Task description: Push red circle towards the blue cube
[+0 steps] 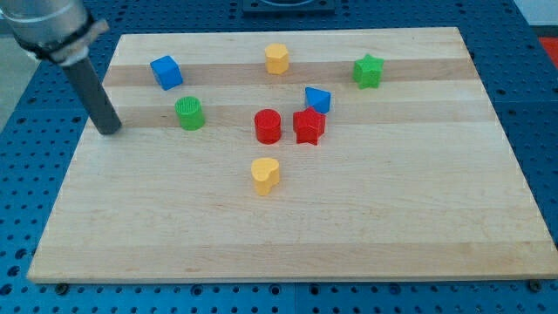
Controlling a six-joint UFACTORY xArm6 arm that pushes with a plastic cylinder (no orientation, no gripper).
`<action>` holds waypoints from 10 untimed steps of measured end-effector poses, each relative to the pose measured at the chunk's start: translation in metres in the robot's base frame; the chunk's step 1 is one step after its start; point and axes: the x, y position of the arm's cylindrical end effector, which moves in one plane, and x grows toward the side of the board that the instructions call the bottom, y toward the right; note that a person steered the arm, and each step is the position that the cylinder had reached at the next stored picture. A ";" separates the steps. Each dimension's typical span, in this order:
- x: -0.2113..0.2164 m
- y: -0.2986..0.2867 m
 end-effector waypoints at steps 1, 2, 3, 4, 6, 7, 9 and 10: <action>-0.063 -0.009; -0.112 0.010; -0.113 0.012; -0.113 0.053; -0.114 0.081; -0.114 0.059; -0.111 0.062; -0.110 0.085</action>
